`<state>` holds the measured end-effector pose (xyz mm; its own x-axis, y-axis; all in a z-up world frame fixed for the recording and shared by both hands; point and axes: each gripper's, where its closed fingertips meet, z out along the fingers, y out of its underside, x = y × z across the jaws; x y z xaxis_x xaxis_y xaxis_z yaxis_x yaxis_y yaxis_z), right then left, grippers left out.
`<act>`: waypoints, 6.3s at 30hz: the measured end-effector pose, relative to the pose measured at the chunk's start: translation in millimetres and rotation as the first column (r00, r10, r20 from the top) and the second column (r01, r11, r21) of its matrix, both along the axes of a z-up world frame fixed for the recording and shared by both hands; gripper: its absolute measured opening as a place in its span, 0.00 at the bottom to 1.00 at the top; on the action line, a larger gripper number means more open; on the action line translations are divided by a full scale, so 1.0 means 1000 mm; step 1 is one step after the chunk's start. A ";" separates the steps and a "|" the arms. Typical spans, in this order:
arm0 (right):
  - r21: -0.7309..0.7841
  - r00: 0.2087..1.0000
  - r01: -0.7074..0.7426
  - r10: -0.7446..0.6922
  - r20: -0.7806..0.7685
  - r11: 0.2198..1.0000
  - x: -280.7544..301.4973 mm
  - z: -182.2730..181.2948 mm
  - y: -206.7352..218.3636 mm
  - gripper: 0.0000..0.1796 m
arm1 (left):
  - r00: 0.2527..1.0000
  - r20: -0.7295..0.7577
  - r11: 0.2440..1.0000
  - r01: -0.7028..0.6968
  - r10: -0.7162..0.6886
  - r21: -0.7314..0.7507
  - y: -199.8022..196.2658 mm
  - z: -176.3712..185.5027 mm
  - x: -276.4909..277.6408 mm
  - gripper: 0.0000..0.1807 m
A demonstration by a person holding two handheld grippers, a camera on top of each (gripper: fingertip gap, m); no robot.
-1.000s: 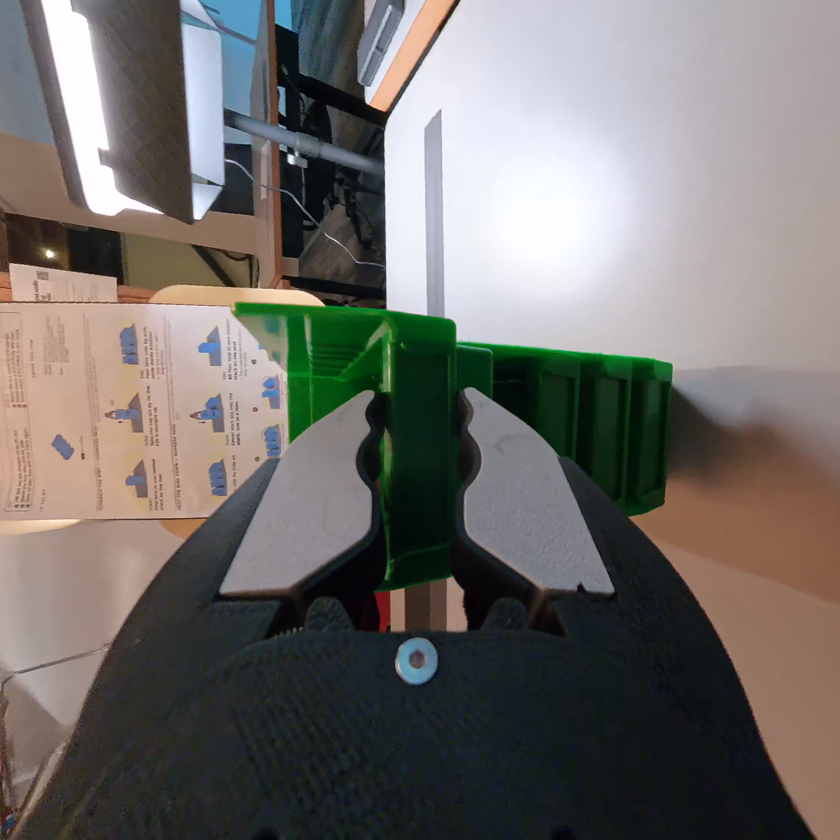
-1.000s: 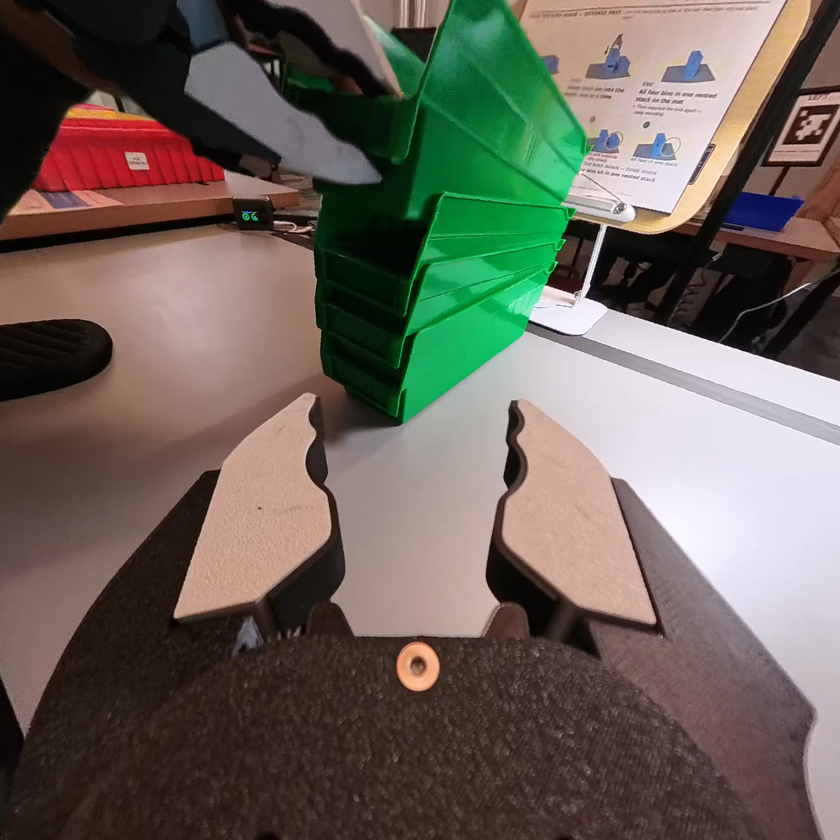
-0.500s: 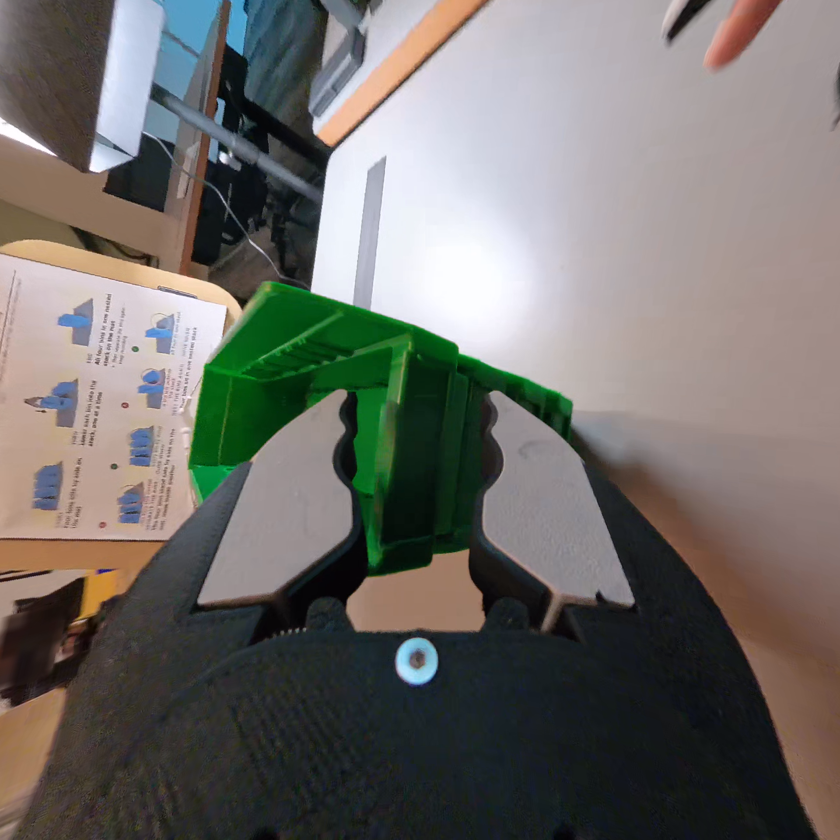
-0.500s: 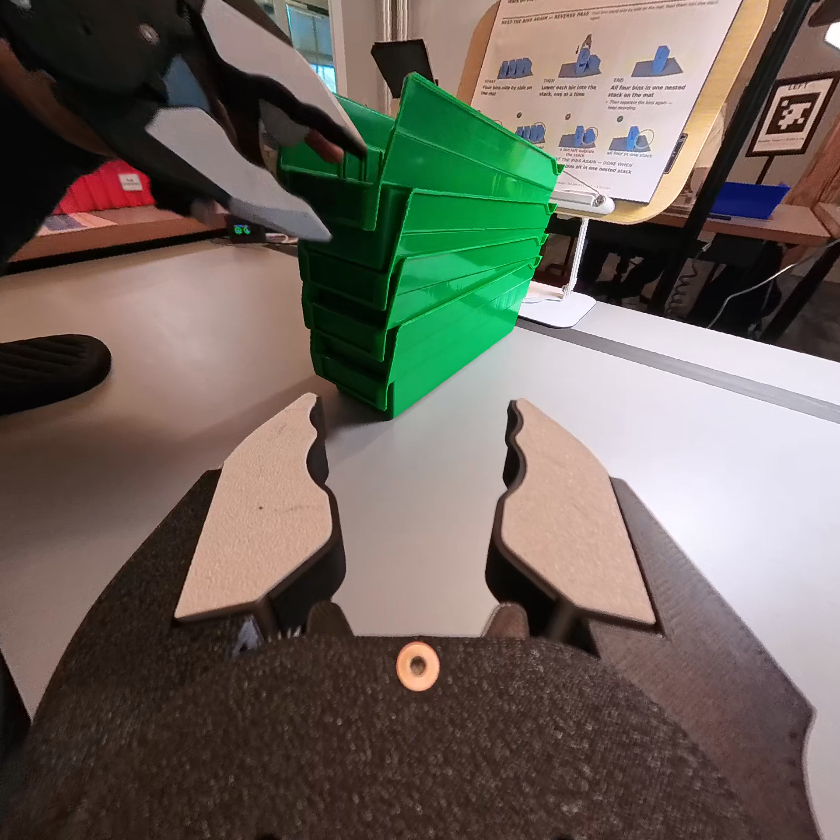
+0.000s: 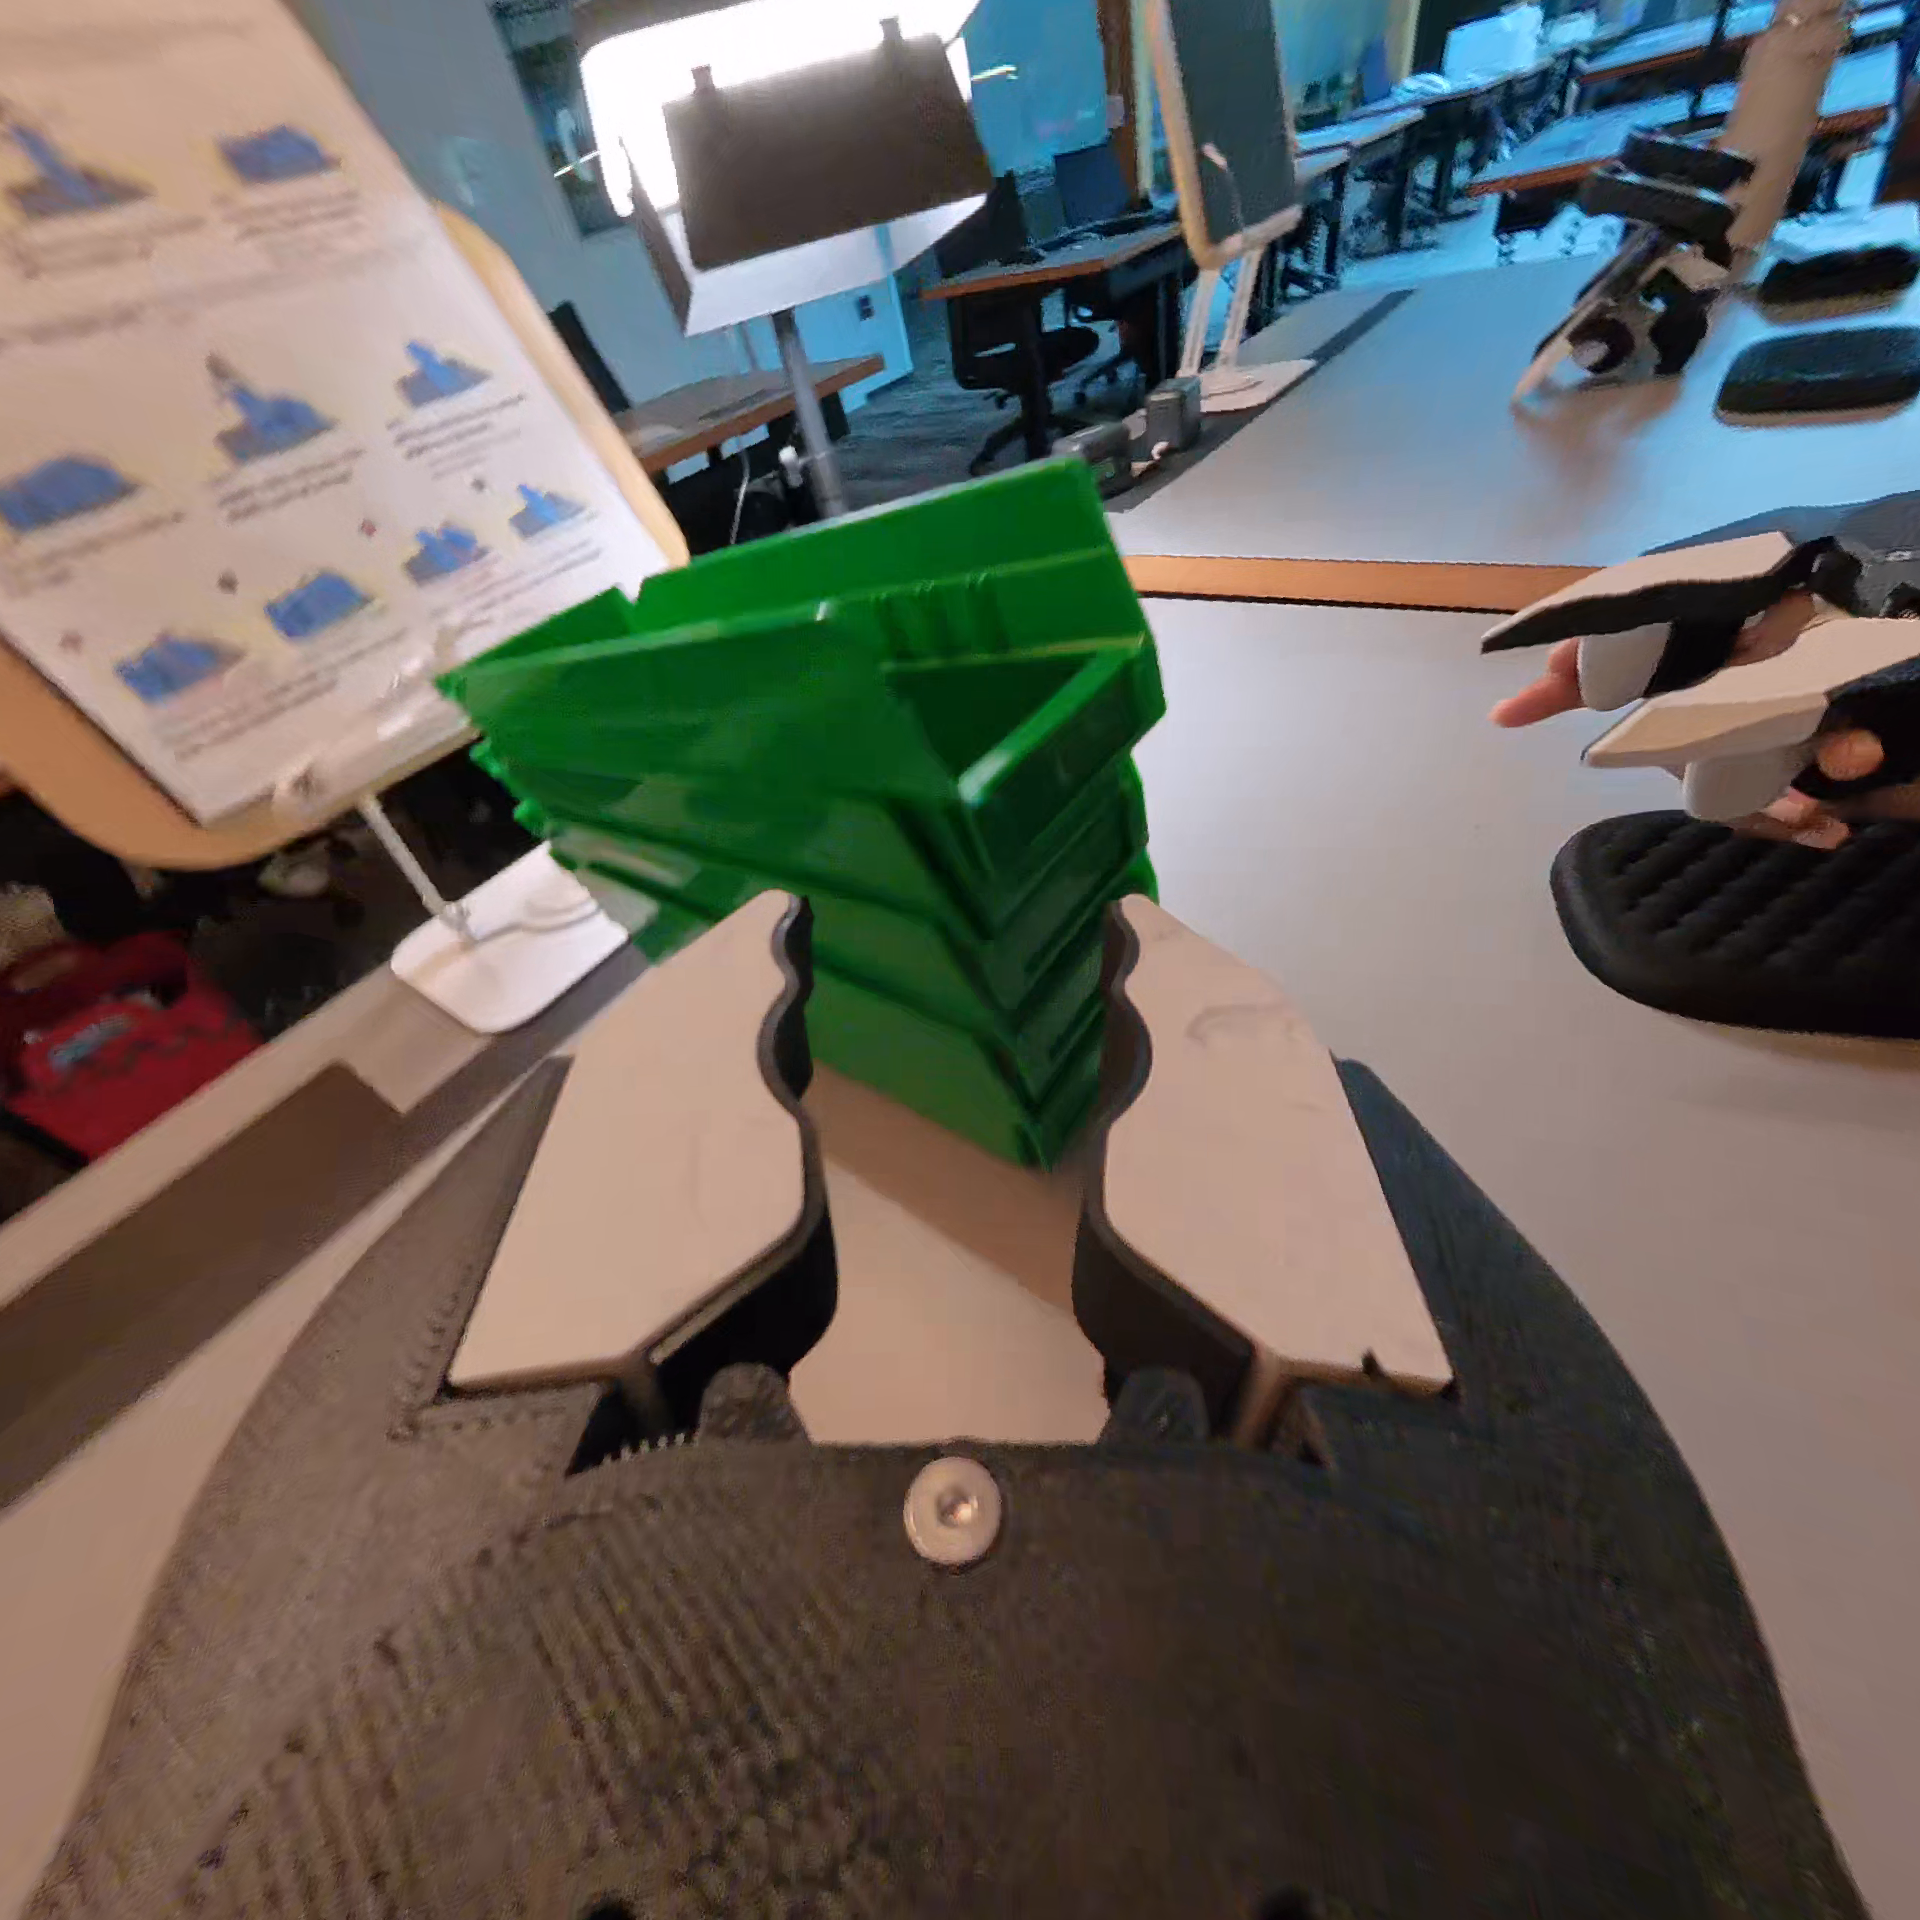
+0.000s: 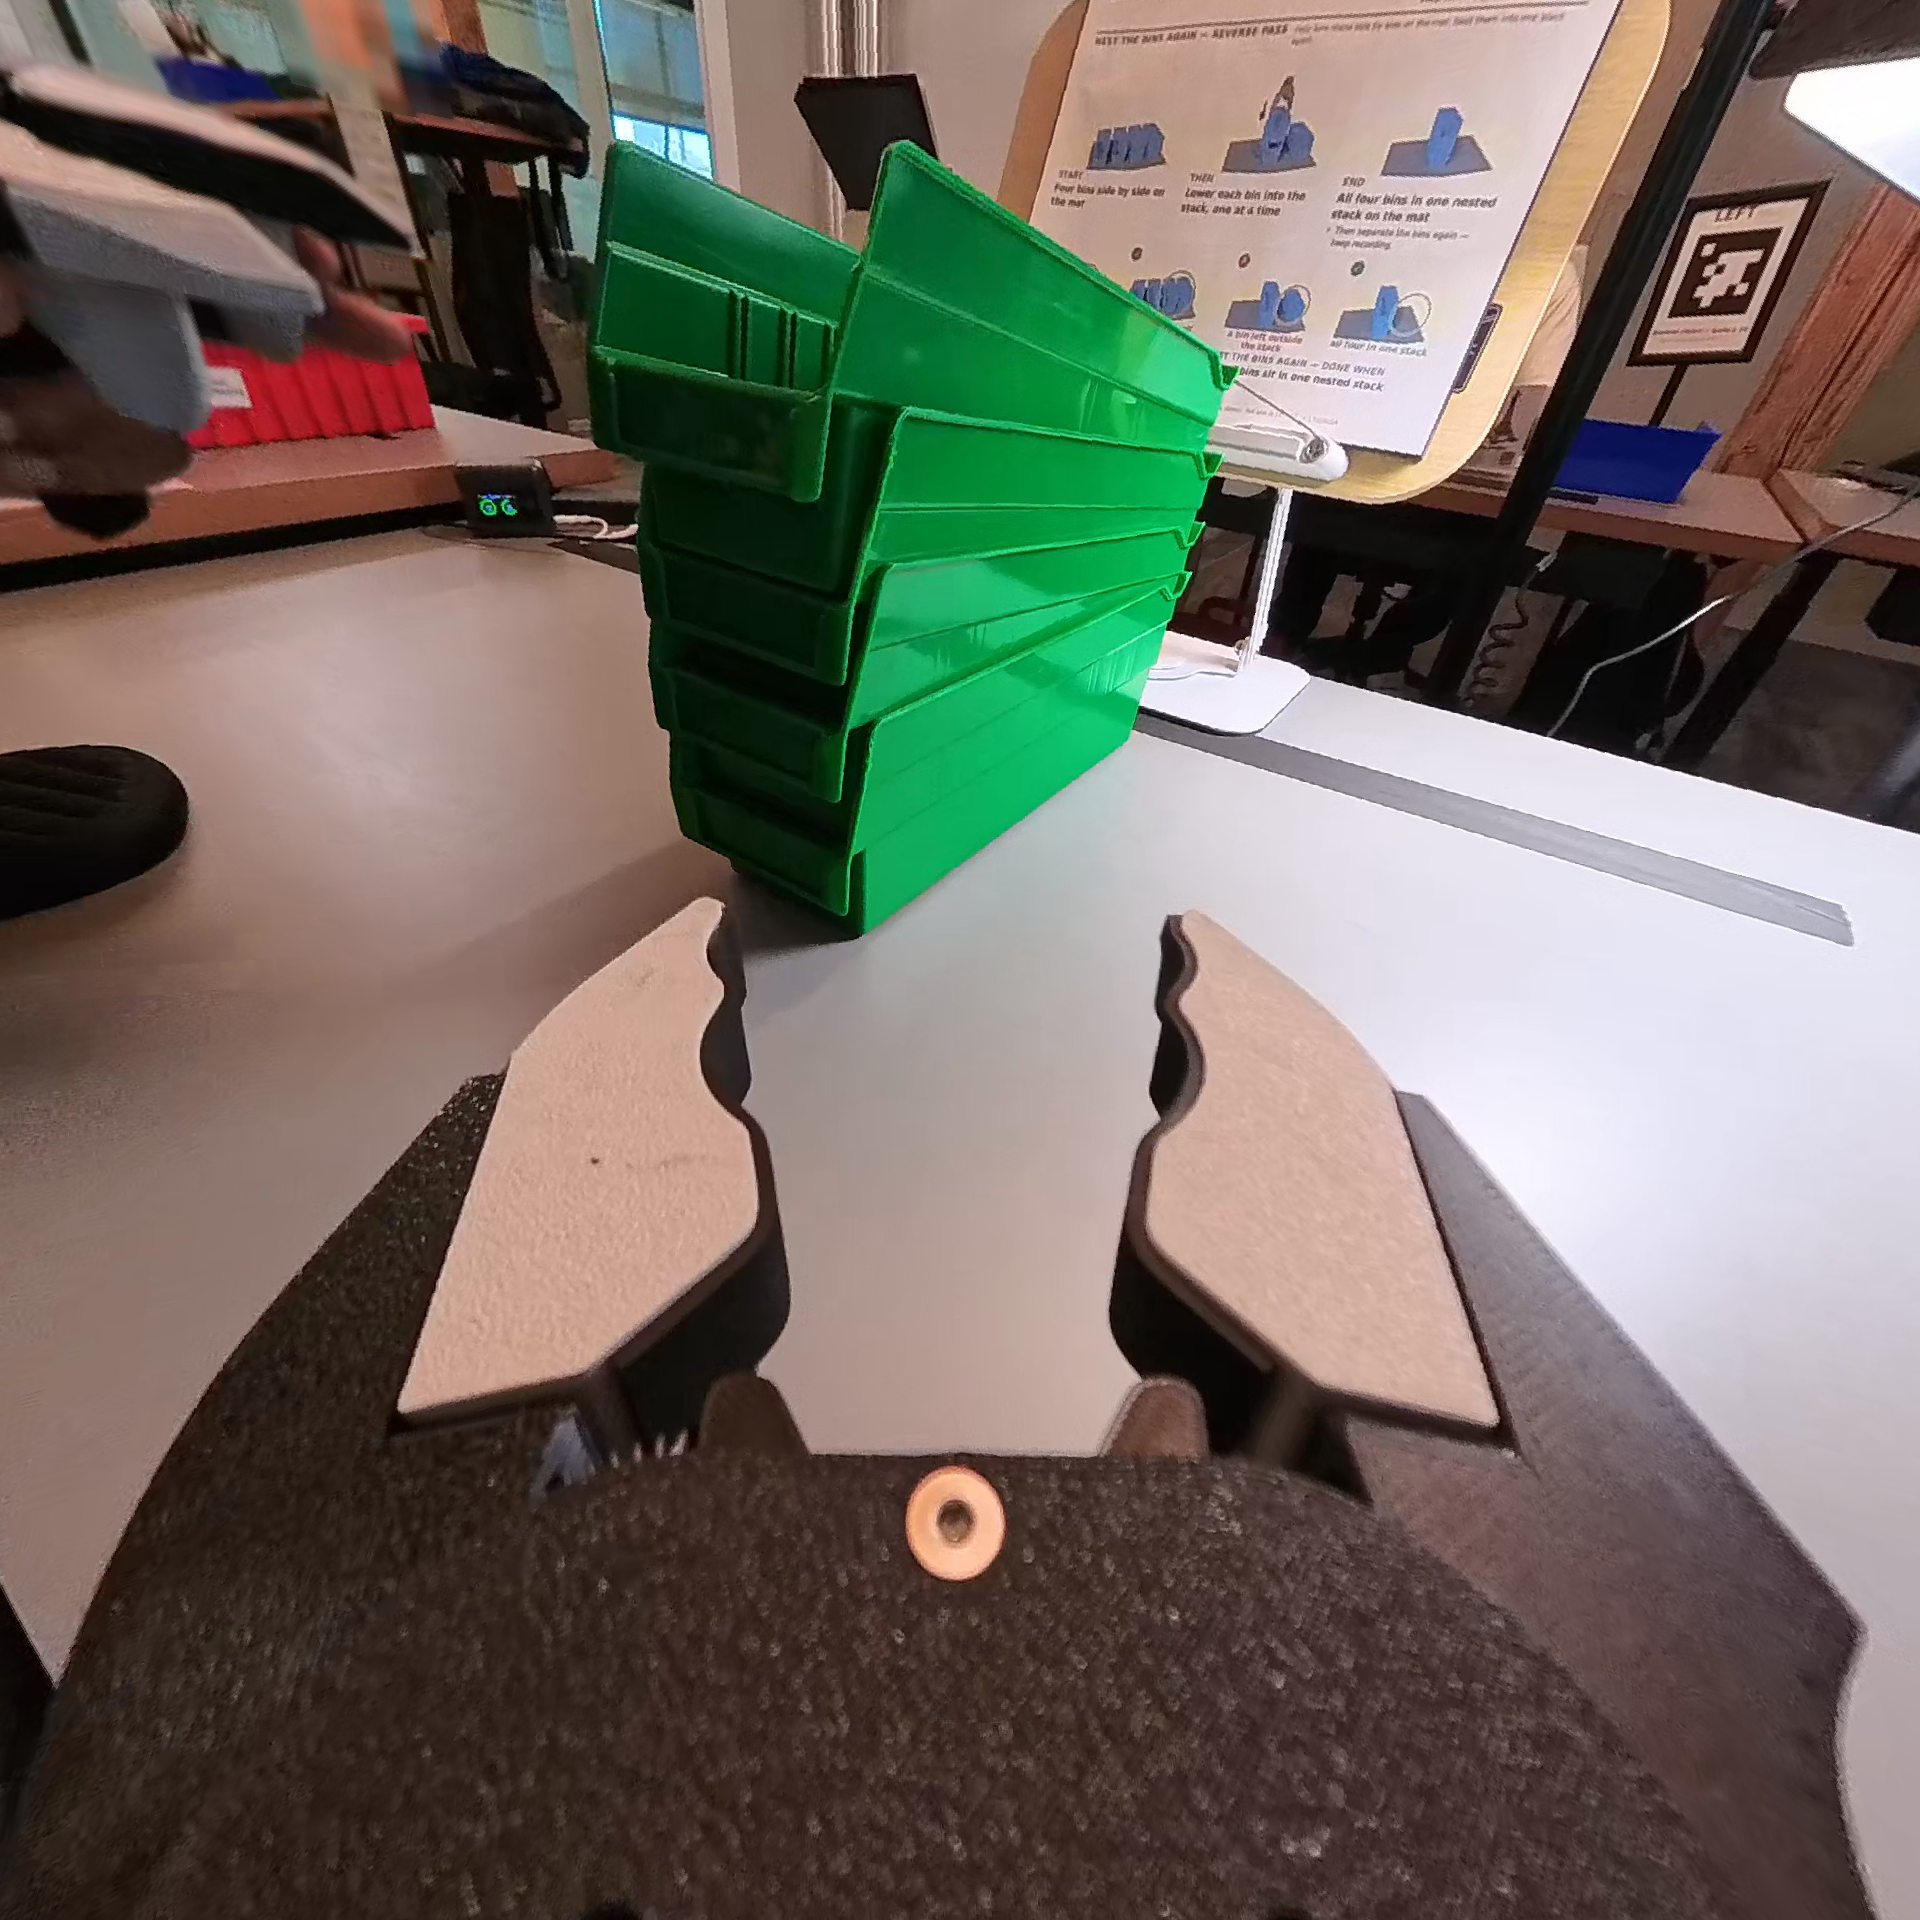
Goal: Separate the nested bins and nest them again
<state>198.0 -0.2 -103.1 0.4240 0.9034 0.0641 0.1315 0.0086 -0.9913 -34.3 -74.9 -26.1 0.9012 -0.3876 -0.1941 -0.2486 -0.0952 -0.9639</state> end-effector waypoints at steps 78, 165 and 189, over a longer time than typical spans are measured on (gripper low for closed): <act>0.219 0.443 -0.638 0.120 0.888 0.738 -0.209 0.027 0.005 0.20 | 0.950 0.022 0.950 -0.313 0.312 0.019 -0.069 -0.106 -0.062 0.29; 0.089 0.916 -0.244 0.200 0.349 0.966 -0.091 -0.045 0.004 0.26 | 0.980 -0.074 0.983 -0.184 0.184 0.009 -0.037 -0.091 -0.022 0.27; 0.022 0.932 -0.093 0.079 0.353 0.995 -0.128 -0.066 0.037 0.12 | 0.922 -0.386 0.999 0.007 -0.026 -0.052 0.006 -0.084 0.045 0.22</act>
